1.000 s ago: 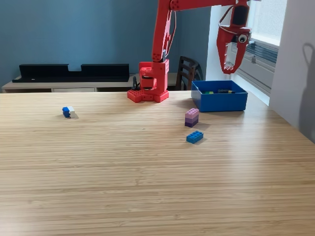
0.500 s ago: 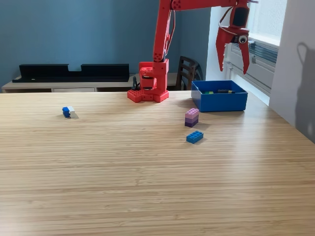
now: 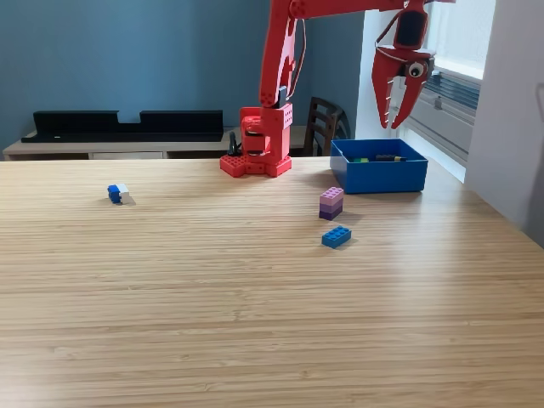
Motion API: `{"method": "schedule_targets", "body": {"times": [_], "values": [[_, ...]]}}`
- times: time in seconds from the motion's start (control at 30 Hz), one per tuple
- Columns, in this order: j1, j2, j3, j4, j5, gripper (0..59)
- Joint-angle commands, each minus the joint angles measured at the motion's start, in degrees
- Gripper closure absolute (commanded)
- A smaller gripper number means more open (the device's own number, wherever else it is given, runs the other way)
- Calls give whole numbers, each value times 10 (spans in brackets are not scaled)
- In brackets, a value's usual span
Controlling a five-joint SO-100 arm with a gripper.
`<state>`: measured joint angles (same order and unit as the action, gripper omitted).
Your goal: Grasp a lego block and put it in the bin.
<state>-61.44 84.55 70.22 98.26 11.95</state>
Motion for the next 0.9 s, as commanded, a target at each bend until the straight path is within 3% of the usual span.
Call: {"method": "schedule_targets", "body": {"times": [0.03, 0.37, 0.9], "values": [[153, 62, -63, 11, -6, 585], [340, 55, -78, 10, -44, 585], [425, 55, -67, 10, -76, 585]]}}
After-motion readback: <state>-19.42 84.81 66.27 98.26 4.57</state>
